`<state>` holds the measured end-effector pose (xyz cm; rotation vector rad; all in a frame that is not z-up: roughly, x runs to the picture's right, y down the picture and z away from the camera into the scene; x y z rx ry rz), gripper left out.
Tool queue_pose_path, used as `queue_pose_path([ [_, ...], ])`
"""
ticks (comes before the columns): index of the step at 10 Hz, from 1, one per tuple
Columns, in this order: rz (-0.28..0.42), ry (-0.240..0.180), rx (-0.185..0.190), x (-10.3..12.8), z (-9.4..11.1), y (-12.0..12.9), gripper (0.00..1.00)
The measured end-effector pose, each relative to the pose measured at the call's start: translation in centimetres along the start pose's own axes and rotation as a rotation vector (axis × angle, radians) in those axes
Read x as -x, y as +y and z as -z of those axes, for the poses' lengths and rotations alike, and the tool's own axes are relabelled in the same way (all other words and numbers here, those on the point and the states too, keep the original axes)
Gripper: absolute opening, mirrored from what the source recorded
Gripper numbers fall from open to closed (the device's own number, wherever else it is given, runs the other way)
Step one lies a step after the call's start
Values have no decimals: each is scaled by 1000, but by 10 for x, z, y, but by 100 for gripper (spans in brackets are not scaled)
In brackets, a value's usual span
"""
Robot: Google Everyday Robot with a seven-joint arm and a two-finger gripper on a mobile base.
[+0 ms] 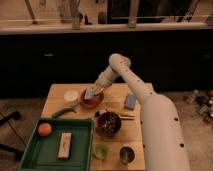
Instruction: Place towel in red bowl
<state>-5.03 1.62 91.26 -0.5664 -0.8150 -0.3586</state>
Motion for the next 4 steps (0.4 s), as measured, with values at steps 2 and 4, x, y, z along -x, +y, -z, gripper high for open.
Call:
queue_pose_path([
  [2, -1, -8, 0, -1, 0, 1, 80],
  [4, -1, -13, -4, -1, 1, 2, 80],
])
